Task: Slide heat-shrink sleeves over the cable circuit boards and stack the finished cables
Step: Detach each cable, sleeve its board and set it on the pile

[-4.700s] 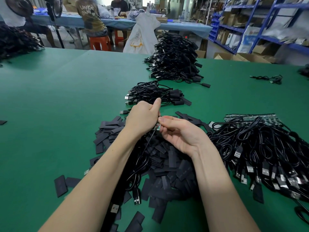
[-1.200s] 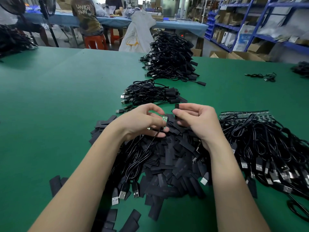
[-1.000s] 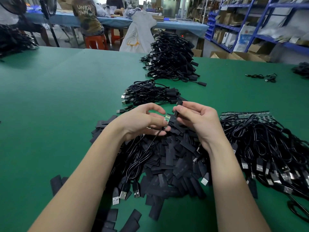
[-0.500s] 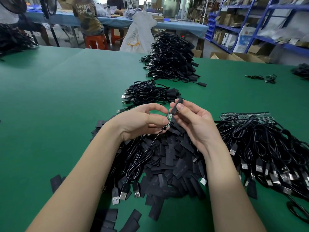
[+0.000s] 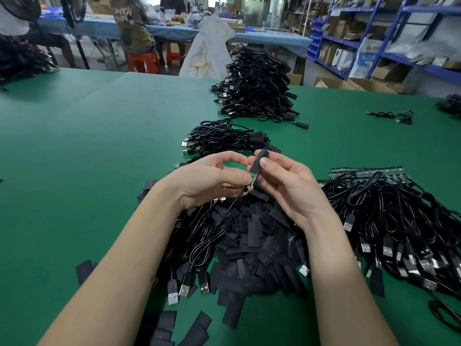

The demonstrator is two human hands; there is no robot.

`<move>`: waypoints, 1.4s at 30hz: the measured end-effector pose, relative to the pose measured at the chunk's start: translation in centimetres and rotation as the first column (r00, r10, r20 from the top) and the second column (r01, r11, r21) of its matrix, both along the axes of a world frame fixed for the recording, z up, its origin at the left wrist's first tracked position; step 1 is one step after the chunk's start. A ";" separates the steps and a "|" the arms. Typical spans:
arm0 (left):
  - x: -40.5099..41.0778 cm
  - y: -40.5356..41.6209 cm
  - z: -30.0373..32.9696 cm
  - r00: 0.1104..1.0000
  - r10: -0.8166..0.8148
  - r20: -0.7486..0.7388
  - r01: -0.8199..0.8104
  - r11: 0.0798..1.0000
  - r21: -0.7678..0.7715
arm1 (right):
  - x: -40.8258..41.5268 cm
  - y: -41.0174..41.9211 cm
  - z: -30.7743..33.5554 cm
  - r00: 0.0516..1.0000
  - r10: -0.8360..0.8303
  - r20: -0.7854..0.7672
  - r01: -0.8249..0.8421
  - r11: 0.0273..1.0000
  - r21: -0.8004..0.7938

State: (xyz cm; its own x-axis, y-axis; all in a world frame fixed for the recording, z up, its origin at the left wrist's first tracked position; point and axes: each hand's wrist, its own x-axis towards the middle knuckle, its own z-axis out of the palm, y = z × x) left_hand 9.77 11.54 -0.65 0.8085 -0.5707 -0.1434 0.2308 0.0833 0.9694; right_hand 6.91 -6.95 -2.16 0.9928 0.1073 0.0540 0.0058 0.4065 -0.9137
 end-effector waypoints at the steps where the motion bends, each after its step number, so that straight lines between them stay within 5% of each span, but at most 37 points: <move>1: 0.0 0.0 0.1 1.000 0.007 -0.005 -0.007 1.000 -0.003 | 0.0 -0.1 0.0 1.000 0.007 -0.002 -0.007 1.000 -0.010; 14: -0.5 0.7 -0.1 0.997 -0.071 0.031 0.065 0.984 0.165 | 0.0 -0.3 -0.2 1.000 -0.004 -0.029 0.002 0.996 -0.085; 32: -0.1 0.3 0.0 0.990 0.077 0.121 -0.082 0.996 0.038 | 0.0 -0.1 -0.1 0.999 0.000 -0.046 -0.001 1.000 -0.015; 42: 0.2 -0.3 -0.3 0.865 0.115 0.489 -0.263 0.933 0.247 | 0.3 -0.2 -0.1 0.975 -0.173 -0.137 0.185 0.980 0.079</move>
State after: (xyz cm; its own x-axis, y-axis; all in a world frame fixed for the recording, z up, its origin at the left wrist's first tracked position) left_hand 9.96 11.21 -0.93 0.9108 -0.3904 0.1340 -0.2365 -0.2276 0.9446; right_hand 7.19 -7.19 -2.21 0.9947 -0.0719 -0.0738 -0.0291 0.4905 -0.8710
